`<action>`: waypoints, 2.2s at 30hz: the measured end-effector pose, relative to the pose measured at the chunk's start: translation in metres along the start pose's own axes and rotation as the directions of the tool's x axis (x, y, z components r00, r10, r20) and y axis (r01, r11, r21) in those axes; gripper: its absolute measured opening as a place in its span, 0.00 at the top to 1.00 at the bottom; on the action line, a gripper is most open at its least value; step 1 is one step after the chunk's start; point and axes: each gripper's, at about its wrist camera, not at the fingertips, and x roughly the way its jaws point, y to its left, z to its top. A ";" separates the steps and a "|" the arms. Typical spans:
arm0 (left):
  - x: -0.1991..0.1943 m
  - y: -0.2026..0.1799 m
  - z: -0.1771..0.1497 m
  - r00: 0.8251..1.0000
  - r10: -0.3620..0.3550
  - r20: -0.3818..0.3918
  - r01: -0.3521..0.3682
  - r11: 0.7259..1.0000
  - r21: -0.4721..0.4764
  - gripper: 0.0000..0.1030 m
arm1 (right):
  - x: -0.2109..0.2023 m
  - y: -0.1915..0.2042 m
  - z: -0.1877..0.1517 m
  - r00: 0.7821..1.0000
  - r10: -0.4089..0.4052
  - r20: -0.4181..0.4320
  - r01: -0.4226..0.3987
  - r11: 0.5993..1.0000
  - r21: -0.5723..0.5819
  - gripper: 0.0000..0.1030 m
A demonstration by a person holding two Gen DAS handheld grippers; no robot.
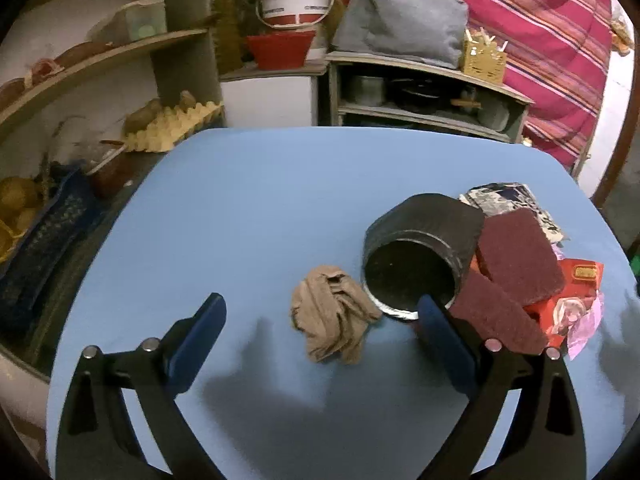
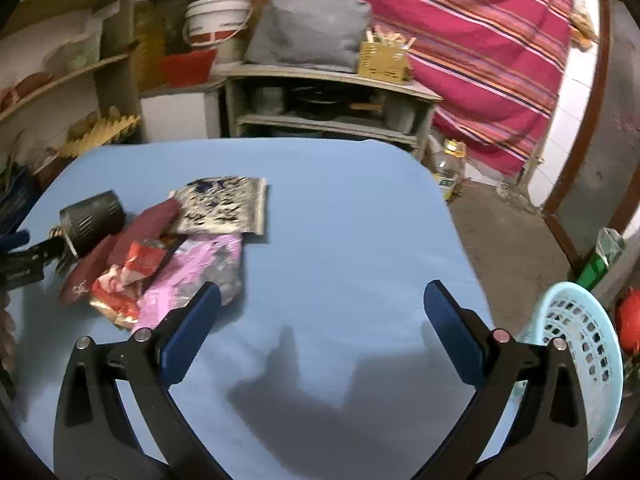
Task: Collect trash
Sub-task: 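Grasp the second tan stocking with the left tool, then grasp the dark red scouring pad with the right tool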
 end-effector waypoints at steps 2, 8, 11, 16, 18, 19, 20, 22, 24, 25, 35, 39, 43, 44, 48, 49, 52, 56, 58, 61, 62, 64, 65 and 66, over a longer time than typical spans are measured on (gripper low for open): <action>0.006 -0.003 -0.002 1.000 -0.012 -0.014 0.013 0.999 0.030 0.24 | 0.004 0.011 0.000 1.000 0.013 -0.007 -0.013 1.000 -0.021 0.04; 0.017 0.000 -0.002 0.998 -0.051 -0.047 0.053 0.998 0.024 0.53 | 0.005 0.037 0.005 0.998 0.061 -0.012 -0.061 0.997 -0.056 0.04; 0.015 0.003 0.000 0.997 -0.069 -0.035 0.070 0.997 0.015 0.53 | 0.010 0.056 0.005 0.998 0.051 -0.027 -0.054 0.993 -0.107 0.04; 0.013 0.007 0.001 0.997 -0.078 -0.030 0.078 0.997 0.022 0.54 | 0.009 0.071 0.010 0.999 0.052 -0.009 -0.053 0.990 -0.129 0.04; 0.012 0.010 0.002 0.997 -0.074 -0.029 0.075 0.997 0.023 0.55 | 0.001 0.076 0.018 0.997 0.078 0.021 -0.075 0.990 -0.121 0.04; 0.011 0.011 0.003 0.997 -0.072 -0.029 0.073 0.997 0.022 0.55 | -0.002 0.080 0.020 0.996 0.088 0.027 -0.084 0.989 -0.122 0.04; 0.010 0.012 0.003 0.997 -0.074 -0.028 0.074 0.997 0.020 0.55 | -0.002 0.085 0.021 0.995 0.100 0.028 -0.096 0.987 -0.126 0.04; 0.006 0.015 0.004 0.997 -0.074 -0.025 0.075 0.997 0.013 0.55 | 0.002 0.094 0.022 0.994 0.107 0.018 -0.104 0.985 -0.137 0.04; 0.002 0.020 0.005 0.997 -0.069 -0.018 0.069 0.998 0.010 0.55 | 0.011 0.102 0.024 0.995 0.102 0.005 -0.100 0.984 -0.147 0.08; -0.001 0.024 0.006 0.998 -0.066 -0.012 0.066 0.998 0.006 0.55 | 0.016 0.106 0.027 0.994 0.110 -0.006 -0.110 0.983 -0.148 0.10; -0.018 0.054 0.010 1.000 -0.007 0.014 0.007 1.000 -0.012 0.55 | 0.062 0.122 0.048 0.980 0.172 -0.100 -0.180 0.981 -0.075 0.20; -0.024 0.063 0.010 1.000 0.011 0.020 -0.011 1.000 -0.012 0.55 | 0.080 0.127 0.049 0.967 0.202 -0.154 -0.208 0.978 -0.027 0.34; -0.029 0.072 0.010 0.999 0.029 0.026 -0.028 0.999 -0.021 0.55 | 0.089 0.133 0.046 0.952 0.249 -0.180 -0.256 0.967 -0.016 0.57; -0.029 0.076 0.011 0.999 0.031 0.026 -0.031 0.999 -0.030 0.55 | 0.086 0.135 0.047 0.956 0.242 -0.169 -0.250 0.968 -0.028 0.62; -0.030 0.082 0.012 0.999 0.030 0.021 -0.029 0.998 -0.059 0.55 | 0.072 0.135 0.050 0.967 0.223 -0.123 -0.234 0.968 -0.088 0.73; -0.031 0.082 0.013 0.999 0.031 0.022 -0.029 0.998 -0.062 0.55 | 0.070 0.132 0.051 0.968 0.224 -0.115 -0.234 0.969 -0.084 0.74; -0.034 0.077 0.015 0.999 0.026 0.031 -0.024 0.998 -0.057 0.55 | 0.060 0.116 0.054 0.967 0.239 -0.088 -0.244 0.968 -0.054 0.84; -0.038 0.064 0.017 0.999 0.025 0.041 -0.023 0.999 -0.032 0.55 | 0.044 0.086 0.057 0.959 0.281 -0.037 -0.281 0.959 0.024 0.85; -0.040 0.059 0.017 0.999 0.024 0.044 -0.023 0.999 -0.027 0.55 | 0.036 0.074 0.058 0.957 0.289 -0.012 -0.288 0.956 0.050 0.85; -0.045 0.051 0.020 0.998 0.011 0.055 -0.010 1.000 -0.026 0.55 | 0.025 0.058 0.058 0.951 0.309 0.016 -0.310 0.947 0.082 0.85; -0.047 0.049 0.020 0.998 0.010 0.060 -0.008 1.000 -0.025 0.55 | 0.021 0.053 0.058 0.953 0.303 0.026 -0.304 0.949 0.085 0.85; -0.051 0.041 0.021 0.998 -0.001 0.065 0.002 1.000 -0.020 0.55 | 0.014 0.044 0.057 0.957 0.288 0.044 -0.291 0.953 0.090 0.85; -0.052 0.037 0.021 0.998 -0.003 0.068 0.004 1.000 -0.016 0.55 | 0.010 0.037 0.056 0.956 0.287 0.056 -0.292 0.951 0.103 0.85; -0.054 0.033 0.021 0.997 -0.003 0.072 0.004 1.000 -0.013 0.55 | 0.007 0.032 0.056 0.956 0.288 0.061 -0.293 0.949 0.112 0.85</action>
